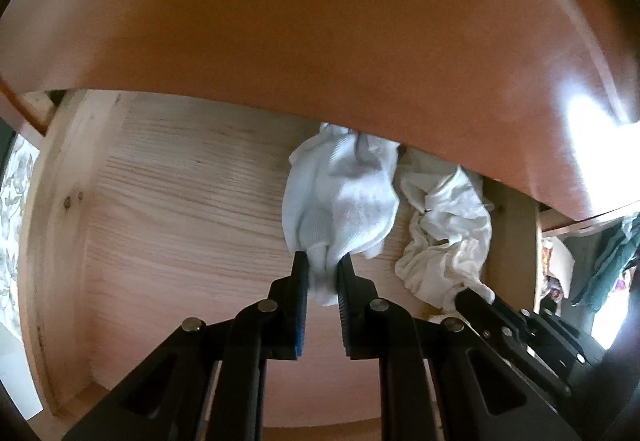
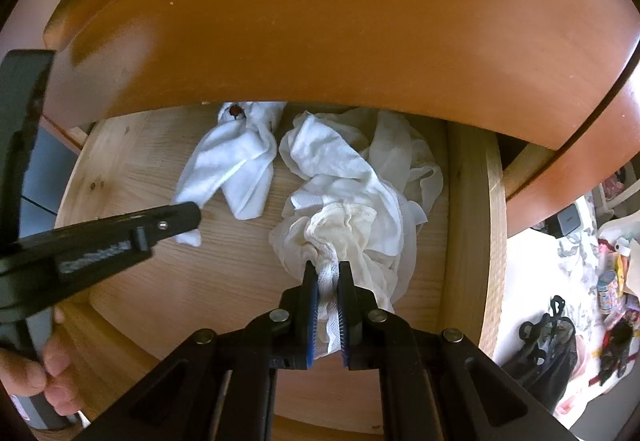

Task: Take underwear out of drawer
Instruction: 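Close the left tool on the white socks in the drawer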

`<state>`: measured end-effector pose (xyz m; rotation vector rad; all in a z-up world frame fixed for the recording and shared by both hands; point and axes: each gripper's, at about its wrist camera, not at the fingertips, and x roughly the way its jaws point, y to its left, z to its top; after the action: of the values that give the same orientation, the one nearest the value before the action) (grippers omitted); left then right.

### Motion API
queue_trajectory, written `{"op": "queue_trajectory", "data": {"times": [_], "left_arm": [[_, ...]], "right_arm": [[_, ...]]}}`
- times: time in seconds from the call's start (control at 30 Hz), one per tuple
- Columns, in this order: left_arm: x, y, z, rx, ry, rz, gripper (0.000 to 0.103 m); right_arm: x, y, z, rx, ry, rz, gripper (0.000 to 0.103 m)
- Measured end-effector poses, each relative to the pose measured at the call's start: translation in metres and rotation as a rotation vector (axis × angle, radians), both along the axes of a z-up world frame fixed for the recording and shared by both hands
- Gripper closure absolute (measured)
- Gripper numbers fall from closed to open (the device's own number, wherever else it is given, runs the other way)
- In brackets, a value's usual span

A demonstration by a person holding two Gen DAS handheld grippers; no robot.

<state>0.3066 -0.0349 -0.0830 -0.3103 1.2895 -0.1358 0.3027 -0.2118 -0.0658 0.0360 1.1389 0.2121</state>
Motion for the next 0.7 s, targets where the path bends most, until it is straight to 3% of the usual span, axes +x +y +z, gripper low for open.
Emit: {"op": "queue_trajectory", "data": {"times": [0.4, 0.7], "left_arm": [[-0.047, 0.038, 0.03, -0.127, -0.107, 0.016, 0.089], [-0.058, 0.036, 0.04, -0.027, -0.159, -0.019, 0.089]], "right_arm": [[-0.006, 0.003, 0.005, -0.003, -0.024, 0.002, 0.095], [-0.013, 0.003, 0.009, -0.004, -0.047, 0.014, 0.096]]}}
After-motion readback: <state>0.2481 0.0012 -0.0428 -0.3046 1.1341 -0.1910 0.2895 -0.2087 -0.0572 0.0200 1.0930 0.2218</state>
